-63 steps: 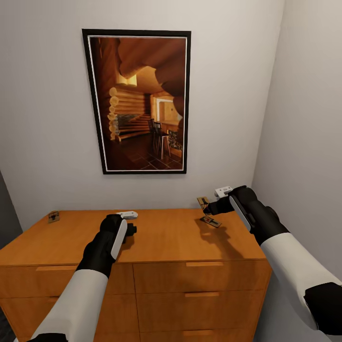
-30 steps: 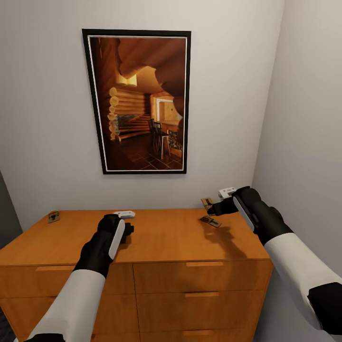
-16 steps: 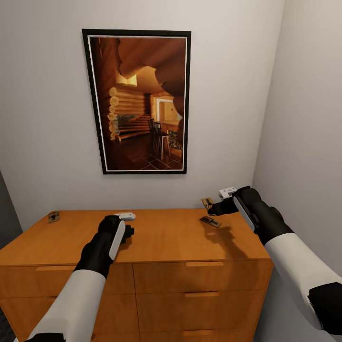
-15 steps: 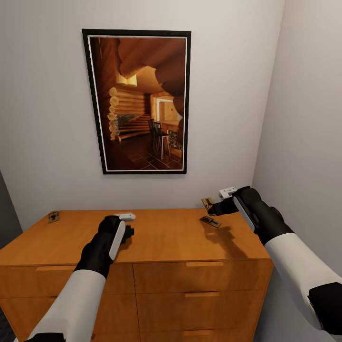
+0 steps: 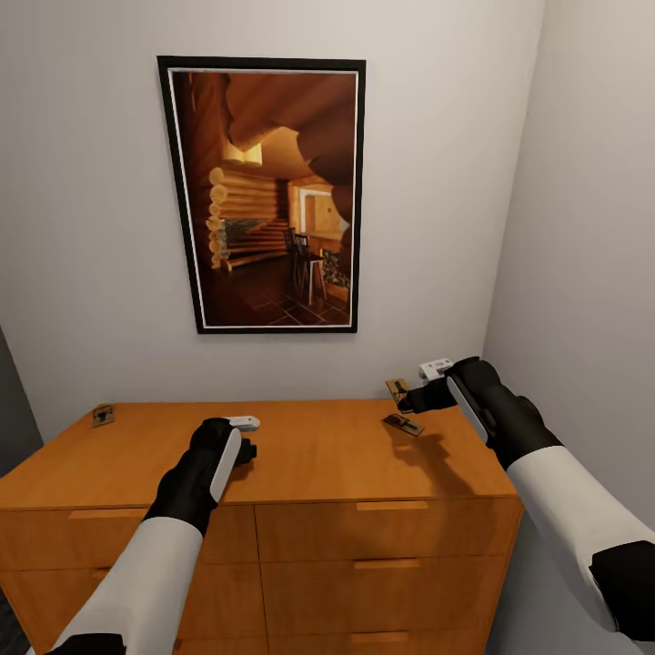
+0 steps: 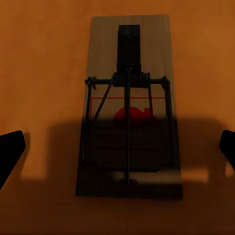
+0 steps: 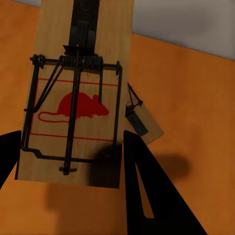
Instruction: Take the four mousetraps from the cabinet in the bathroom and place them on the bathroom floor. Make sure all four end up on the same floor surface, and ensure that at least two of them are either under or directly next to the same bathroom sink.
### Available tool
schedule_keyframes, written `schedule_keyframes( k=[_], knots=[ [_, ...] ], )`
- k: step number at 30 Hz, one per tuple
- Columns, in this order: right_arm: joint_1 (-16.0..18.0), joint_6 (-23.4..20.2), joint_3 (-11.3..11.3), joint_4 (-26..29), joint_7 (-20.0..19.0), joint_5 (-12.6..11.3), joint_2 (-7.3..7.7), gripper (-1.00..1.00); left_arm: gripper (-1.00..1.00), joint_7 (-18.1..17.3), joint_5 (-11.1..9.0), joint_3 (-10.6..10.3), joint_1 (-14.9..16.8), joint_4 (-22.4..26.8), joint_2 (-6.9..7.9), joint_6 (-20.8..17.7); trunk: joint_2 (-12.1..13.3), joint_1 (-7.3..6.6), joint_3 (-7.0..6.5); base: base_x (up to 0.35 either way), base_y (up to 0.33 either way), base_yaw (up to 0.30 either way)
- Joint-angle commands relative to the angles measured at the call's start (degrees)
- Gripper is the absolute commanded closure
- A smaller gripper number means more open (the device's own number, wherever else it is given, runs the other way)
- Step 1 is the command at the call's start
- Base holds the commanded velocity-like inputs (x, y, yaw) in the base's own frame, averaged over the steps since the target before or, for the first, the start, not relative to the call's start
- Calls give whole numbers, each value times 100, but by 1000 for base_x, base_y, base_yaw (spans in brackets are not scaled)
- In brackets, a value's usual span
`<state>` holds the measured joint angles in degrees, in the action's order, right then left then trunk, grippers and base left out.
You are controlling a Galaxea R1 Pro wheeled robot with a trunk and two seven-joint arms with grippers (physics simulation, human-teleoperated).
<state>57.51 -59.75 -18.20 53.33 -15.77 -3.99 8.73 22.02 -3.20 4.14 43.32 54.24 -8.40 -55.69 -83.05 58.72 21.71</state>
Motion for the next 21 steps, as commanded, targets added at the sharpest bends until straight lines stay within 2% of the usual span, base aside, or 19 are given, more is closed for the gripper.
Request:
schedule_keyframes(
  k=[1, 21],
  knots=[
    [6, -25, -17, 4, 21, -56, 7, 100, -100, 30, -25, 16, 1, -42, -4, -20, -3, 1, 9, 0, 0, 0],
    [6, -25, -17, 2, 21, -58, 6, 100, -100, 23, -30, 16, 1, -61, 3, -6, -3, 1, 9, 0, 0, 0]
  ],
)
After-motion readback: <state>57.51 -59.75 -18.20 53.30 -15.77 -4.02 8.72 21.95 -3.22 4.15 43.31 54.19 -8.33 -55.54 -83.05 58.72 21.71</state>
